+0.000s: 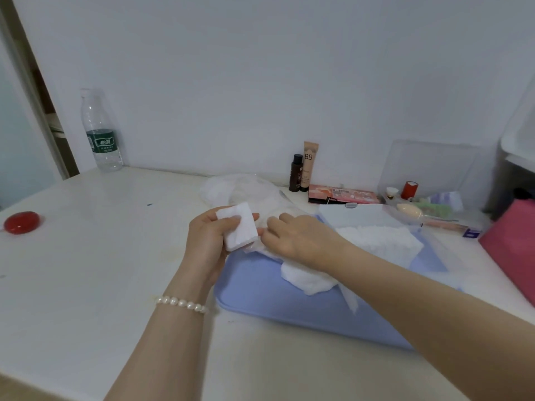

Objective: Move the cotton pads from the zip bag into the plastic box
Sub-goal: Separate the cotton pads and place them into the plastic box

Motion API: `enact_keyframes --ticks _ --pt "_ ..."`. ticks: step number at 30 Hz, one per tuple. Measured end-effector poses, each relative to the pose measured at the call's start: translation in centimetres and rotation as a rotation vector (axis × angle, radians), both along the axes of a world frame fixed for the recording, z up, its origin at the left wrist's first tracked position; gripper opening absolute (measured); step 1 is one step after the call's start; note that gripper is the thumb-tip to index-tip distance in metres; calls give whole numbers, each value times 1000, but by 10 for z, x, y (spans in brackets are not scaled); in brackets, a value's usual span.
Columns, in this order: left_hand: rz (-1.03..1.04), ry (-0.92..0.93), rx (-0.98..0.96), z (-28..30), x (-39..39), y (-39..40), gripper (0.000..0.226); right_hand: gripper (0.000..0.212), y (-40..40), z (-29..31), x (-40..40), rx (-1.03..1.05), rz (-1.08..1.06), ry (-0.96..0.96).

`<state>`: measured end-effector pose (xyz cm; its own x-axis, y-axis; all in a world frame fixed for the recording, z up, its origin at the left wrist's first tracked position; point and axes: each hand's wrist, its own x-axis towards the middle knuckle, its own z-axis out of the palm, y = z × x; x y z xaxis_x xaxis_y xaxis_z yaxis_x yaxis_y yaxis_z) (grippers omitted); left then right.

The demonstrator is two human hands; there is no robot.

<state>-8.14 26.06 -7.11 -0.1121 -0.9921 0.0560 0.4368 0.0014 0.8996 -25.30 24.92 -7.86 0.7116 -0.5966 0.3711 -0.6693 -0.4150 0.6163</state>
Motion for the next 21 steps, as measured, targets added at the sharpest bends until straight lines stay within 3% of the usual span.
enact_keyframes --ticks 2,4,9,12,14,17,21 --pt "8 37 -6 2 0 2 17 23 12 0 -11 -42 120 -67" --pt "22 91 -1 3 0 2 17 23 24 6 -21 -8 155 -325" --pt "-2 94 3 17 -15 5 17 26 54 37 -33 180 55 -1553" --pt "-71 -55 -1 28 -35 6 17 25 58 51 -46 238 24 -2058" --pt "-134 -169 -7 33 -53 6 18 19 60 55 -52 422 79 -2379" --pt "-216 -285 22 32 -71 10 15 17 62 55 -51 684 137 -2650" --pt "-335 -250 120 21 -87 15 14 13 61 45 -58 783 54 -2661"
